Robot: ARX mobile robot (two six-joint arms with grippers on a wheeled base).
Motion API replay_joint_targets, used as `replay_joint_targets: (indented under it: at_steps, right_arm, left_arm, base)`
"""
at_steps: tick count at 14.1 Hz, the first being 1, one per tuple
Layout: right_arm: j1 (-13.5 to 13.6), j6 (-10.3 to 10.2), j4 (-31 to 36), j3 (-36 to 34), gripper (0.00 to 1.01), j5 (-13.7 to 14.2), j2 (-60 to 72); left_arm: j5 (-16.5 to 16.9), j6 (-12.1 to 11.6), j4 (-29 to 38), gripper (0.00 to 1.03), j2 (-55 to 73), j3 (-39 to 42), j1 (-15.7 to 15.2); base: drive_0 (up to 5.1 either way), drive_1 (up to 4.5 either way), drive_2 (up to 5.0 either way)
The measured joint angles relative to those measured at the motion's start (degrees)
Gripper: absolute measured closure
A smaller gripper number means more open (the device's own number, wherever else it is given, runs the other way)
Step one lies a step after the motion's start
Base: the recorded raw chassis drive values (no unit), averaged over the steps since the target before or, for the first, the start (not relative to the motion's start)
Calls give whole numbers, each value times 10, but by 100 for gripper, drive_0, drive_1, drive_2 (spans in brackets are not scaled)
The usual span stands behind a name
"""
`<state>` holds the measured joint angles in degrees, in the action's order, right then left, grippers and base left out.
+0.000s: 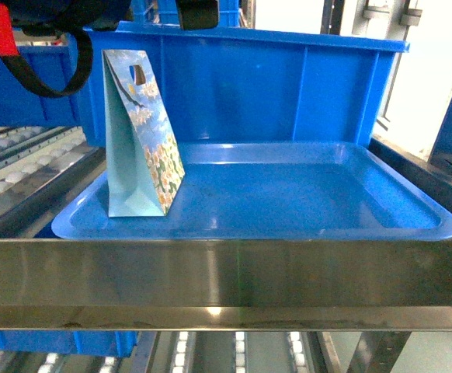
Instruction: Move flower gift bag to table near conveyor
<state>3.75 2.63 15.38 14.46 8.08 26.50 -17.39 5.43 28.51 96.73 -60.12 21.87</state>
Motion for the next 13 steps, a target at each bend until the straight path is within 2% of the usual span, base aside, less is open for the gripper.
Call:
replay_joint_targets:
  at_steps: [2,4,6,11,13]
  right_arm:
    - [0,0,0,0,99,0,0]
    - [0,0,0,0,99,0,0]
    - [0,0,0,0,99,0,0]
    - [0,0,0,0,99,0,0]
    - [0,0,0,0,99,0,0]
  left_arm:
    - [-4,20,-22,5,6,0,0]
    - [22,43,-46,5,11,0,-1]
    - [22,62,-75,5,28,0,-2]
    - [20,78,-96,5,33,0,-3]
    - [18,78,-105,19,34,0,-2]
  base:
    - [0,0,0]
    - [0,0,0]
    - [0,0,0]
    - [0,0,0]
    - [0,0,0]
